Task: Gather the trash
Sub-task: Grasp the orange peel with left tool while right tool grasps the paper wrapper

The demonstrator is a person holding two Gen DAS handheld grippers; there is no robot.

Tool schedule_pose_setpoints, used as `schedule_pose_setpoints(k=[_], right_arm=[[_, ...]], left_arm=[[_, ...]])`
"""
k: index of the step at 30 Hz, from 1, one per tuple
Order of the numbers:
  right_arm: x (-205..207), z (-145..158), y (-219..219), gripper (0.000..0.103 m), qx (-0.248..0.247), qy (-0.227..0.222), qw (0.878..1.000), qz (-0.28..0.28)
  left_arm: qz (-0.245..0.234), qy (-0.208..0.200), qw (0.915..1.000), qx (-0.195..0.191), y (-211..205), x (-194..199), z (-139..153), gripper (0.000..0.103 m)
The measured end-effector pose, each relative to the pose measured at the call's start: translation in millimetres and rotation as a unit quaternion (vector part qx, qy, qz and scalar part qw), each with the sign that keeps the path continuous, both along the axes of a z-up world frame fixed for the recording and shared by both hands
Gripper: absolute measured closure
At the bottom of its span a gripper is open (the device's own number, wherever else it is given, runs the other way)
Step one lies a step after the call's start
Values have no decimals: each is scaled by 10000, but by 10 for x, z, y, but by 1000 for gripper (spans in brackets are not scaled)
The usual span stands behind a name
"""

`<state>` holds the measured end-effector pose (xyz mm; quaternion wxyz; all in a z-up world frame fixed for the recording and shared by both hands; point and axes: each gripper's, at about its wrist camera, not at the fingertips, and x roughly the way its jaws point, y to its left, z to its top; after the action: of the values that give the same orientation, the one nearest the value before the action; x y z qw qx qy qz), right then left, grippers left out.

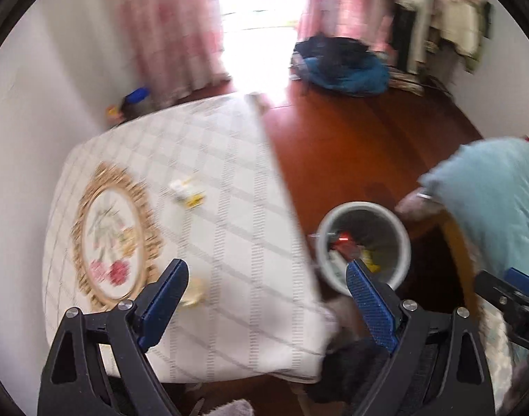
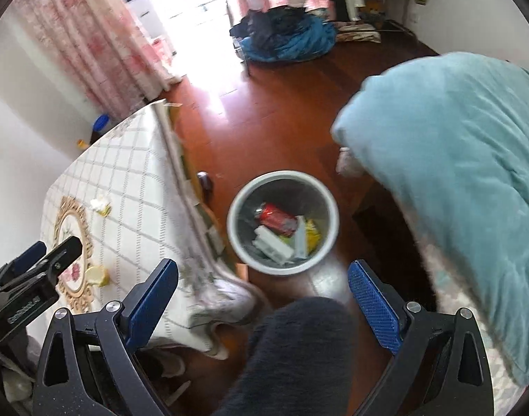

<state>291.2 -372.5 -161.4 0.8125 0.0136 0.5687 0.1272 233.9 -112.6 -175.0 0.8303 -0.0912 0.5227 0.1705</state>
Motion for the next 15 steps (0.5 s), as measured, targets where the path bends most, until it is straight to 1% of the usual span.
schedule_pose_setpoints(k=[3,5,7,9,10,11,13,15], right_arm=[[19,-118,533,3,-38,130,9986,505],[35,-201,941,3,5,136,9959,898],[66,-294,1398,3,-10,156,9913,1307],[111,-410,1933,4,-52,136,9847,1738],[141,-479,2195,8,-119,113,9809,1937],[162,-550,2403,17,-140,121,9777,2091],[248,-734,2897,27,-238,166,9702,2405],[343,-915,3294,32,-335,234,9650,2589]], left_arm=[[674,211,9975,63,540,-184,-247,10],[1145,384,9926,91,955,-322,-449,10],[1478,542,9874,130,1254,-450,-612,10],[1834,742,9801,176,1596,-581,-814,10],[1999,847,9760,177,1767,-641,-924,10],[2135,935,9723,186,1908,-683,-1021,10],[2325,1086,9665,99,2141,-762,-1205,10],[2452,1196,9621,37,2309,-813,-1352,10]])
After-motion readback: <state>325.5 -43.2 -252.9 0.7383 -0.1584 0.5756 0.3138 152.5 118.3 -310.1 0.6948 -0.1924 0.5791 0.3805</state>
